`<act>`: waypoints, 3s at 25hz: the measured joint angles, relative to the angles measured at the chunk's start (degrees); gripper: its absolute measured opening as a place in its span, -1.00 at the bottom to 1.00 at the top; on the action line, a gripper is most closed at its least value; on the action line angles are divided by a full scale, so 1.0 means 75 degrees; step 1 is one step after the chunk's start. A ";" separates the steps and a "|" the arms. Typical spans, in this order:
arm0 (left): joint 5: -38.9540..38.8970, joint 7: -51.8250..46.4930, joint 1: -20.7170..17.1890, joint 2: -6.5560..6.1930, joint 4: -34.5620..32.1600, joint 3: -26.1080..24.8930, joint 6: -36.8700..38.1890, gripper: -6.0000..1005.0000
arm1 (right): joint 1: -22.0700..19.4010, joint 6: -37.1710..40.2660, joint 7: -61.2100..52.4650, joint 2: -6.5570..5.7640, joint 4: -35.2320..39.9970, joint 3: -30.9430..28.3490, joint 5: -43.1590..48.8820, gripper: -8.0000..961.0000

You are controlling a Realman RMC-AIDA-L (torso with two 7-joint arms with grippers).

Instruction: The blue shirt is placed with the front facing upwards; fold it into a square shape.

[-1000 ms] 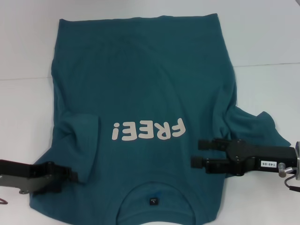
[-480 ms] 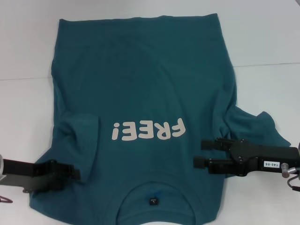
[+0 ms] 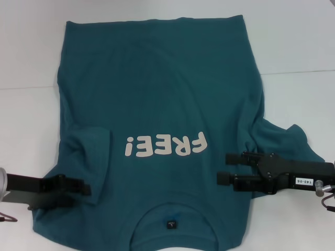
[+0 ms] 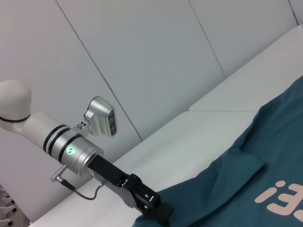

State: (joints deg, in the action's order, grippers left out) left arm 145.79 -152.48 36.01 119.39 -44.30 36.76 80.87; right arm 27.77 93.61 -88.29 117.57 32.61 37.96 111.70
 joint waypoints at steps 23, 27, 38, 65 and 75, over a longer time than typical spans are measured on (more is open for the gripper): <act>-0.0468 0.0162 0.0018 -0.0004 0.0001 -0.0017 -0.0021 0.21 | -0.0001 -0.0043 0.0044 0.0032 0.0000 -0.0108 0.0001 0.91; -0.0433 0.0308 0.0038 -0.0004 0.0001 0.0012 -0.0015 0.19 | 0.0014 -0.0046 0.0053 0.0021 0.0000 -0.0105 0.0001 0.91; -0.0405 0.0609 0.0055 0.0008 0.0001 0.0108 -0.0155 -0.31 | 0.0047 -0.0059 0.0055 0.0015 0.0000 -0.0114 0.0001 0.91; -0.1300 0.0691 0.0110 0.0160 0.0095 0.0227 0.0080 -0.99 | 0.0014 -0.0049 0.0072 0.0048 0.0024 -0.0117 0.0001 0.91; -0.1593 0.0847 0.0203 0.0401 0.0141 0.0233 0.0041 -0.95 | 0.0063 -0.0036 0.0134 0.0016 0.0024 -0.0117 0.0001 0.91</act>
State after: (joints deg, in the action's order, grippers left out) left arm 133.84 -146.13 37.53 122.39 -43.24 38.50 81.18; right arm 28.25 93.34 -87.29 117.69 32.79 37.09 111.71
